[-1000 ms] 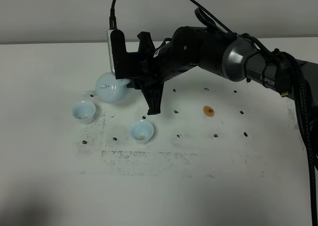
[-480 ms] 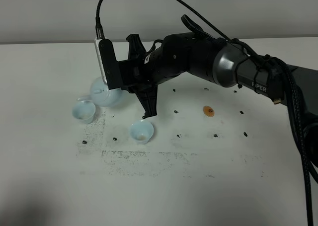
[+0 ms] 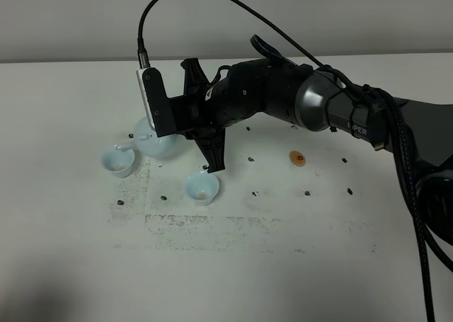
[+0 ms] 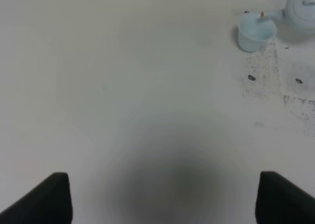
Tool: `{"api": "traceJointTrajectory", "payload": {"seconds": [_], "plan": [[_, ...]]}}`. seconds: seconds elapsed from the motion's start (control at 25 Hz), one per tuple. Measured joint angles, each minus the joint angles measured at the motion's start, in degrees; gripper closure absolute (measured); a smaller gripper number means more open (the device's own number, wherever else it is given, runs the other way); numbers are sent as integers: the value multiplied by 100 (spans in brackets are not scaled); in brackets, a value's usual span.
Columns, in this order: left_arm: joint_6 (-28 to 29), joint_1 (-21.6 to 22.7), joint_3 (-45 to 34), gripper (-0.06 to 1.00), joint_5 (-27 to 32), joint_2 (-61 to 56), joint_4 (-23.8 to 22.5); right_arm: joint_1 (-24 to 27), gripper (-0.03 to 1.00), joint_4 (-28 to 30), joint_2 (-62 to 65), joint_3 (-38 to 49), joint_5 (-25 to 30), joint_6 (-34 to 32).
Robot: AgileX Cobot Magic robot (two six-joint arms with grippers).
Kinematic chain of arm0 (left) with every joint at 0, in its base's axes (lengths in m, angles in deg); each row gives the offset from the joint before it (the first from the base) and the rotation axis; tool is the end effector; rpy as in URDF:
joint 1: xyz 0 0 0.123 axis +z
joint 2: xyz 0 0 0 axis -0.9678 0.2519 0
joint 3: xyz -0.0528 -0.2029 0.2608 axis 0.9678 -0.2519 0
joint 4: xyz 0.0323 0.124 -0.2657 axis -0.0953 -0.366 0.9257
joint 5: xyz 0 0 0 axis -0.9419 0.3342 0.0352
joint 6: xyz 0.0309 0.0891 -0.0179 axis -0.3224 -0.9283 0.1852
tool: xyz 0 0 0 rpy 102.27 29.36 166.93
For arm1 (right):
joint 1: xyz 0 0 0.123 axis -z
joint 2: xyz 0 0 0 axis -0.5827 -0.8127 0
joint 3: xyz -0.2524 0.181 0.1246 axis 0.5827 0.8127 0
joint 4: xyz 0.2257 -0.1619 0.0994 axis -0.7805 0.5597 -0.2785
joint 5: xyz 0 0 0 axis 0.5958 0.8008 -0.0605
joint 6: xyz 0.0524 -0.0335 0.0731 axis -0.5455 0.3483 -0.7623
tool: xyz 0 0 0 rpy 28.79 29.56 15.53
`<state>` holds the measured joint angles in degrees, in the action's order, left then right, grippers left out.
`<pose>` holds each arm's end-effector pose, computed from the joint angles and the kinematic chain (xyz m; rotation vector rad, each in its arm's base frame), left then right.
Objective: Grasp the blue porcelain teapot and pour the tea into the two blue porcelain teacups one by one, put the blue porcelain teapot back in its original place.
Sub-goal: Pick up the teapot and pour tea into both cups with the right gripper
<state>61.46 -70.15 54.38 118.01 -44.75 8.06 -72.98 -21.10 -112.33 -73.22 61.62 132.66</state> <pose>-0.0066 -0.0046 0.2820 -0.1570 2.0785 -0.0380 0.4471 0.3581 0.1922 -2.0126 1.3645 -0.0954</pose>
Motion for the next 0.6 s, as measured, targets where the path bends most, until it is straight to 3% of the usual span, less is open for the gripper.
{"api": "traceJointTrajectory", "payload": {"seconds": [0.6], "plan": [[0,0,0,22,0,0,0,-5,93,422,235,0,185,-172]]}}
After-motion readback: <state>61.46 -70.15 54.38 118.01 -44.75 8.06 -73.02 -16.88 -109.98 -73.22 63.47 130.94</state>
